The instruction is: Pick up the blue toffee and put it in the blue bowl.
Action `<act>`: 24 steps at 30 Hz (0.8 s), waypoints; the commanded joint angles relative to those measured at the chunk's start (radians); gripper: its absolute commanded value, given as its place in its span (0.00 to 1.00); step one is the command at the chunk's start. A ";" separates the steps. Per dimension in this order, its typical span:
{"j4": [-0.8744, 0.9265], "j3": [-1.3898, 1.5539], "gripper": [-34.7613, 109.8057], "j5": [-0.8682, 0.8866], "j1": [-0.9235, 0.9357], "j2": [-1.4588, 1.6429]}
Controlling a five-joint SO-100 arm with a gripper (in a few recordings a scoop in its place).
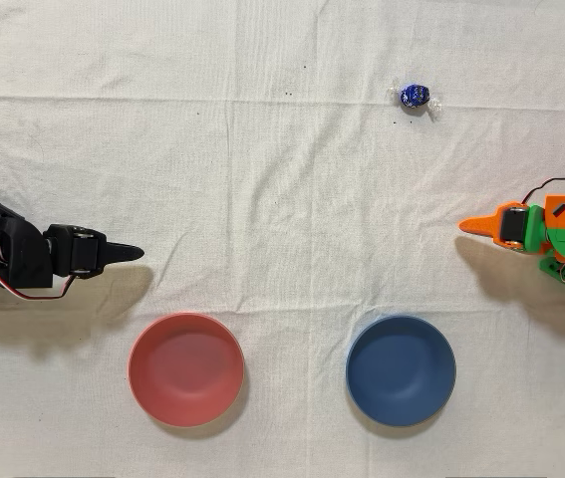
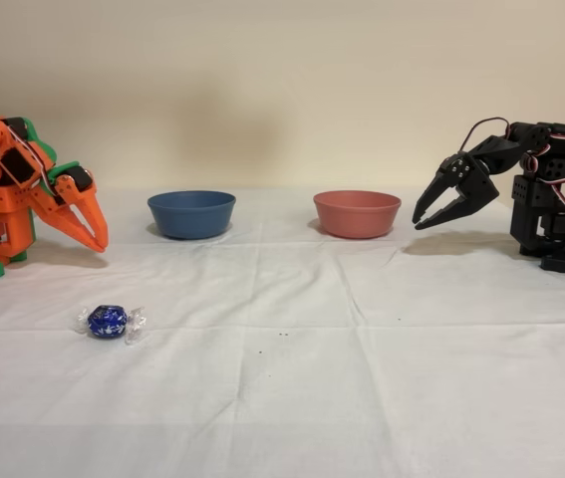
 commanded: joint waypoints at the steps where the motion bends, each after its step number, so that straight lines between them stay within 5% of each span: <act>1: -0.008 -0.017 0.24 -0.008 0.003 -0.005; 24: -0.011 -0.015 0.24 -0.120 -0.043 -0.005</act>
